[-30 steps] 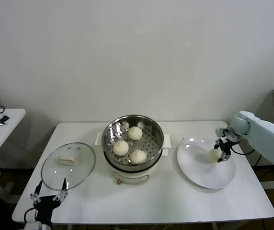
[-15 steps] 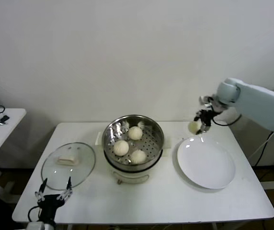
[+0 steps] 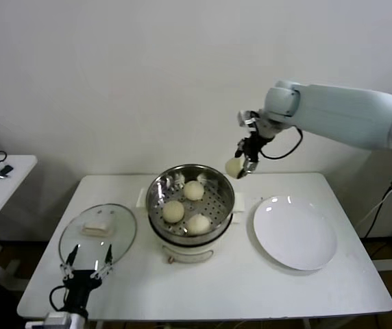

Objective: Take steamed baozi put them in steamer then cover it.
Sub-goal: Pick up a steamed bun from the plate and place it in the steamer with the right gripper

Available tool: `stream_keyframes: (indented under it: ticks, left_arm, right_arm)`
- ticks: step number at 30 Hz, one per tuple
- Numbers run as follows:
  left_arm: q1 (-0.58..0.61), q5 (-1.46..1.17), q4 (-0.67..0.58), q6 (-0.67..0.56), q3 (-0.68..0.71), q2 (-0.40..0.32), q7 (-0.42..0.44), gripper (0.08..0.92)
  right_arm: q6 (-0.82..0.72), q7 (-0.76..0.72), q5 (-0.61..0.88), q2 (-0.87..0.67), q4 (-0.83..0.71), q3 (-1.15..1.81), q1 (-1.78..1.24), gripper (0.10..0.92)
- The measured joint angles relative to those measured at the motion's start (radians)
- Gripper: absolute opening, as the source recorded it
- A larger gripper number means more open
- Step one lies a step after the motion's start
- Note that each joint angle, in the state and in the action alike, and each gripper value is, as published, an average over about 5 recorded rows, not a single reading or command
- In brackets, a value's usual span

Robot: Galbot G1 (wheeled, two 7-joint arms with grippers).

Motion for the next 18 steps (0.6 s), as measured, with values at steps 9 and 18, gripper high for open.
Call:
stream_keyframes:
  ticks: [9,18]
  left_arm:
    - [0.001,0.002,0.009,-0.004,-0.002,0.002,0.002,0.823]
    - [-0.006,0.001,0.025,-0.006,-0.003,0.009,0.001,0.823]
  right_arm:
    - [-0.028,0.048,0.081,0.104,0.007,-0.068,-0.005,0.669]
    - [-0.038,0.076,0.107,0.166,-0.010,-0.097,-0.055,0.664]
